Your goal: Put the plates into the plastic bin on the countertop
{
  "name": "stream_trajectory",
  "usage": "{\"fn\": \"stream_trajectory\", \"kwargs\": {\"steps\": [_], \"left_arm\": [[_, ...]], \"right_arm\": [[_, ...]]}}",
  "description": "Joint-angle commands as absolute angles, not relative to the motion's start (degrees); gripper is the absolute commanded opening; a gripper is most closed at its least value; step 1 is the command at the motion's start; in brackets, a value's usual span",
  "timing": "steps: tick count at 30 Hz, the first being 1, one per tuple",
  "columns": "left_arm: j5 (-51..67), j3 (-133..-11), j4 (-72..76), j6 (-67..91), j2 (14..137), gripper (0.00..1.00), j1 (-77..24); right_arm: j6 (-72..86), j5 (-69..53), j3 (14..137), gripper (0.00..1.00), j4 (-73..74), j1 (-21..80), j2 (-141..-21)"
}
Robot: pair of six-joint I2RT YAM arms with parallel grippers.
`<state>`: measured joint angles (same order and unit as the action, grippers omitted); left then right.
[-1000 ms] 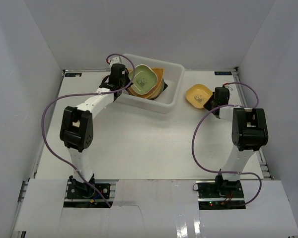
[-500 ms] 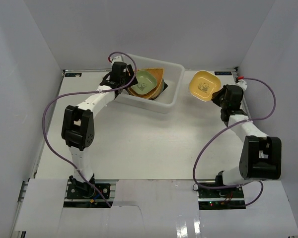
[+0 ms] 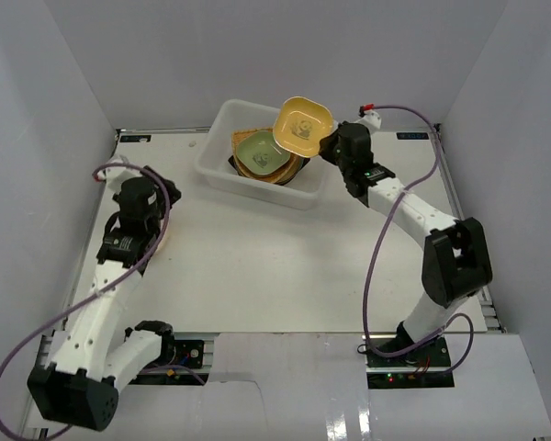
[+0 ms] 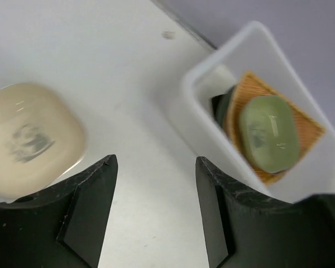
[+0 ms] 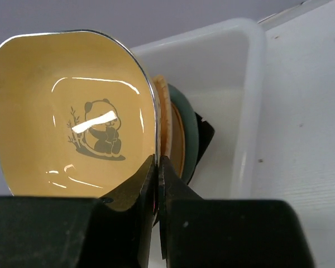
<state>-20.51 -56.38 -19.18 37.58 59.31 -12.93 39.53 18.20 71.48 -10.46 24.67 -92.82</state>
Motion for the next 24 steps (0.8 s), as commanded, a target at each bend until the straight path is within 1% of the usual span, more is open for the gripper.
{"fn": "stream_trajectory", "kwargs": {"steps": [1,2,4,5,6,7,9,11,15,17,20,21,23,24], "left_arm": [[-28.89,-48.28,-29.87,42.10,48.82,0.68,-10.11],[-30.74,-47.82,-34.49,41.75,47.74,0.68,-9.59],[-33.91,-45.81,-38.92,43.76,46.85,0.68,-8.09],[-33.75,-44.66,-41.63,44.38,46.67,0.68,-7.22],[-32.97,-43.52,-42.79,46.73,46.41,0.69,-5.12],[-30.78,-41.16,-43.32,47.28,45.28,0.71,-3.97],[-30.41,-39.03,-44.29,48.68,43.43,0.83,-0.99],[-31.28,-38.50,-45.61,50.36,41.58,0.98,1.39],[-26.99,-37.01,-42.81,48.17,42.97,0.98,9.48],[-24.36,-36.91,-41.58,47.46,46.04,0.98,13.68],[-20.14,-35.16,-37.81,46.93,47.20,0.98,18.70],[-18.47,-34.03,-36.92,46.93,47.72,0.98,19.59],[-16.80,-33.23,-34.29,47.11,48.69,0.98,21.70],[-14.96,-32.44,-33.23,47.20,49.65,0.98,22.06]], "right_arm": [[46.40,25.83,78.99,0.08,-6.69,29.16,-98.58],[47.19,26.71,83.71,0.08,-5.37,29.79,-100.44],[48.68,27.33,89.18,0.08,-0.56,31.02,-105.87],[50.08,27.59,93.91,0.08,0.52,31.46,-107.65],[51.05,27.60,96.04,0.08,2.96,31.81,-110.71],[51.93,27.68,97.72,0.08,4.55,32.43,-111.79],[53.00,27.51,100.97,0.08,5.09,33.13,-114.59],[53.17,29.08,104.39,0.08,6.94,34.27,-116.27],[55.27,29.53,109.24,0.08,11.86,35.42,-120.49],[55.55,30.49,107.33,0.08,10.21,36.30,-119.45],[55.46,32.60,101.35,0.09,7.13,37.35,-115.76],[55.37,32.78,100.38,0.18,5.99,37.61,-114.79],[55.81,32.35,99.14,0.28,6.24,37.71,-114.35],[55.72,31.82,98.53,0.35,6.24,37.71,-114.08]]}}
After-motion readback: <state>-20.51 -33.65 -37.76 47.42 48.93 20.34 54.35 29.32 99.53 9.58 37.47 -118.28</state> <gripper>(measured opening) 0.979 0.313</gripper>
